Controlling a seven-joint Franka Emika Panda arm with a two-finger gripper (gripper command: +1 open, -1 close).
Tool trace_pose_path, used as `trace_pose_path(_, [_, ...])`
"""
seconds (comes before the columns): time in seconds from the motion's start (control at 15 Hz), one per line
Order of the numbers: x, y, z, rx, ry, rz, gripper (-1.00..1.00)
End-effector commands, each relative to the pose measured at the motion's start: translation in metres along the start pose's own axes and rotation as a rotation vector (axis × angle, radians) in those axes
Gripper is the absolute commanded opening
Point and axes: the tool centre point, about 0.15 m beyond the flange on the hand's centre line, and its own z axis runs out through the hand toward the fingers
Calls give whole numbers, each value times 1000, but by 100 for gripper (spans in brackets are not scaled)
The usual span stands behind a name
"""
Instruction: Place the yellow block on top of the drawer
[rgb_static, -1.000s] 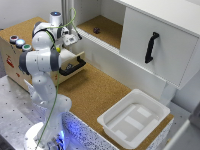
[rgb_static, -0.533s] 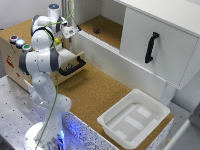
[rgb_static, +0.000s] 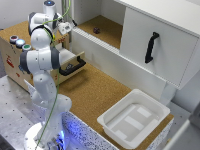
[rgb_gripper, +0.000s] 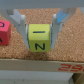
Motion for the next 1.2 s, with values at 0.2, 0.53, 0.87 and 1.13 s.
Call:
trace_pose_path(0.2, [10, -1, 9, -20, -21, -7, -100])
trace_pose_path(0.53, [24, 3, 25, -21, -49, -11, -100])
trace_pose_path(0.87, [27, 7, 32, -31, -58, 23, 100])
trace_pose_path(1.13, [20, 15, 9, -42, -9, 65, 100])
